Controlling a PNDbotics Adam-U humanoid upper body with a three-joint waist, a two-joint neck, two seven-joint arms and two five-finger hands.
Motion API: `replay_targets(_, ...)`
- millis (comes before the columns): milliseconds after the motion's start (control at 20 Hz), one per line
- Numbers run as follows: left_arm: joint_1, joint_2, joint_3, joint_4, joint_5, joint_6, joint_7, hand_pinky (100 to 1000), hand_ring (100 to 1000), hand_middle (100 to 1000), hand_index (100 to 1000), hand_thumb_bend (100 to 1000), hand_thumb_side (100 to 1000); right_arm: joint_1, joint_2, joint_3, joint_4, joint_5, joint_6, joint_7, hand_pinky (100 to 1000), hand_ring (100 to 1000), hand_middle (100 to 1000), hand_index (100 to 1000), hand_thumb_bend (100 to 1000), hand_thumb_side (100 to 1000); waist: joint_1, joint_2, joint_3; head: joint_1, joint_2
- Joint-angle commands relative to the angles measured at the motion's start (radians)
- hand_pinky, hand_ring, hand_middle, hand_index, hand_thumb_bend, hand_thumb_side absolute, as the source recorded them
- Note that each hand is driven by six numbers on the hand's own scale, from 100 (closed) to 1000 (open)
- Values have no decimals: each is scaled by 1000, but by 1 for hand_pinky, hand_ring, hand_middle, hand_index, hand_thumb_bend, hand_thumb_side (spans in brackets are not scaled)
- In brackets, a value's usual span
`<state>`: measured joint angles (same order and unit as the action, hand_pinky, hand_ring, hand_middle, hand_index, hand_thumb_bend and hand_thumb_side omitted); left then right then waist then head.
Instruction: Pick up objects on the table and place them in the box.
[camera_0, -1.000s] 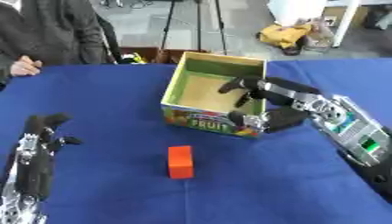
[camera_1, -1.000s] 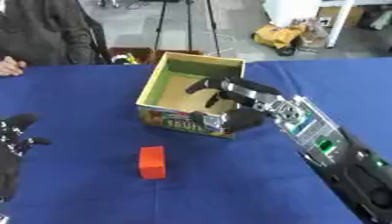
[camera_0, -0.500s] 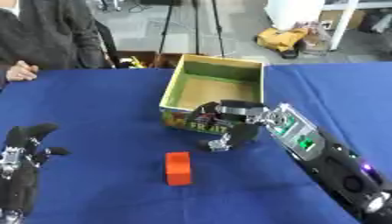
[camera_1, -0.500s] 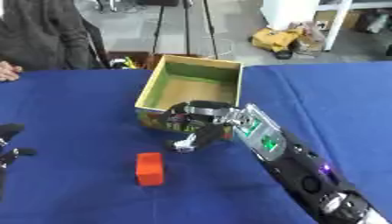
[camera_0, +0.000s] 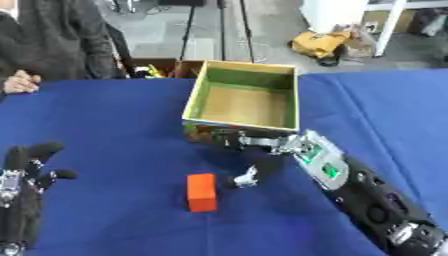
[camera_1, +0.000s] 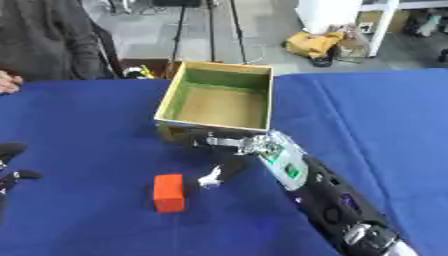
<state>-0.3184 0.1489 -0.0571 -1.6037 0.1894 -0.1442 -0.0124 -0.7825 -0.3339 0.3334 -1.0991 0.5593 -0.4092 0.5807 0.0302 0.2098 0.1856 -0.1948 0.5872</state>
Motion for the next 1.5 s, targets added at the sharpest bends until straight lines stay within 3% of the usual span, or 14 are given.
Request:
replay_targets(50,-12,4,1,-20,1,-1,-1,547,909,690,723,712,802,-7,15,-4,8,108,-51,-33,758,1000,870,900,413,586,0,-15,1,-3,-4)
replay_targets(500,-8,3,2,-19,0,-3,0,546,908,689,723,713,802,-5,20,29,-51,159,-96,-6,766,992,868,897,399,593,-6,-22,3,-8,3)
replay_targets(1000,-5,6,6,-28,-7,-4,5,549,907,689,723,718,800,-3,-23,39,-156,99,-81,62,769,975,857,895,412,599,-13,-40,-11,-2,9)
replay_targets(1500,-9,5,3,-36,-10,0,2,548,906,689,722,721,802,14,20,84,-181,129,-68,120,752,942,828,882,404,610,-10,-40,10,-15,5)
